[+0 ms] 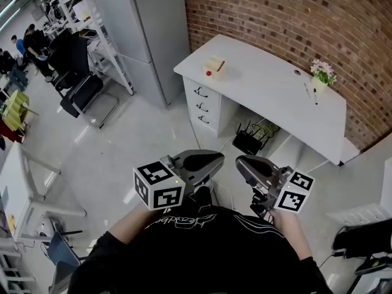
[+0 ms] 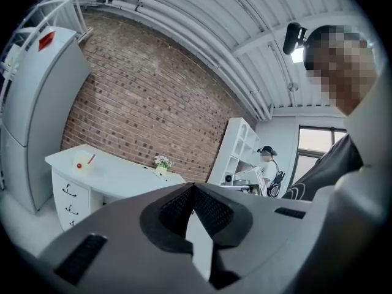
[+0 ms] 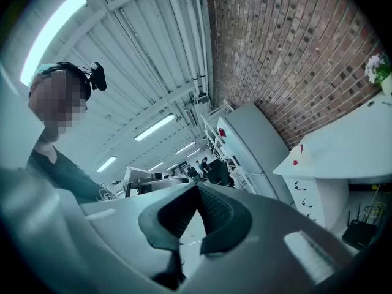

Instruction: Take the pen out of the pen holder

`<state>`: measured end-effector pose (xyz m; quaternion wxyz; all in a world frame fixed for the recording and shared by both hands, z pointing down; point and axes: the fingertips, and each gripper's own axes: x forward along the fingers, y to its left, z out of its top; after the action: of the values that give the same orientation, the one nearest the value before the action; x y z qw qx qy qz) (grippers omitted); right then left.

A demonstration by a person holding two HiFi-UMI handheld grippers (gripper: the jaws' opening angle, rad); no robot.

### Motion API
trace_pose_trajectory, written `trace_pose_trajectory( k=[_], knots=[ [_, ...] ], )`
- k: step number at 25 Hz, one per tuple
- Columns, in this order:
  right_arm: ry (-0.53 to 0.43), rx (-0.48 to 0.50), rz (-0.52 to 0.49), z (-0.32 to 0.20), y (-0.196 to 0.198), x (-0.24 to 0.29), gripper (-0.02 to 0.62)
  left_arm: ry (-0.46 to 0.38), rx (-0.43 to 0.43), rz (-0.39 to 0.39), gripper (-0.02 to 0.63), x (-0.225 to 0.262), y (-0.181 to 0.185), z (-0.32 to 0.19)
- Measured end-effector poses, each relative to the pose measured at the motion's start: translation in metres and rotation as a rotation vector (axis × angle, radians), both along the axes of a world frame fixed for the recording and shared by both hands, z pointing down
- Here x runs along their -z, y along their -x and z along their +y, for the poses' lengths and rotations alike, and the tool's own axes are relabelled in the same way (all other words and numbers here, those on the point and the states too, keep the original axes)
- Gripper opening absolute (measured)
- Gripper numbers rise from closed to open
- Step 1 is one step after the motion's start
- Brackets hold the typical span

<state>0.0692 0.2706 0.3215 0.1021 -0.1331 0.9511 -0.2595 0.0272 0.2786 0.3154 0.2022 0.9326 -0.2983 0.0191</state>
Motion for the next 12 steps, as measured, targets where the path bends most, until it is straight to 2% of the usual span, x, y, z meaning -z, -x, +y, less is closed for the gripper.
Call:
trace_pose_trajectory(
  k=[5, 8, 12],
  knots=[
    [0.024, -0.011, -0.008, -0.013, 0.004, -0.001, 0.003, -0.004, 0.024, 0.007, 0.003, 0.001, 0.009, -0.015],
    [0.033, -0.021, -0.002, -0.023, 0.004, -0.004, 0.003, -0.018, -0.002, 0.039, 0.003, 0.003, 0.007, -0.024],
    [0.055, -0.028, 0.001, -0.044, 0.006, -0.011, 0.003, -0.018, -0.042, 0.042, 0.003, -0.002, 0.005, -0.040]
  ],
)
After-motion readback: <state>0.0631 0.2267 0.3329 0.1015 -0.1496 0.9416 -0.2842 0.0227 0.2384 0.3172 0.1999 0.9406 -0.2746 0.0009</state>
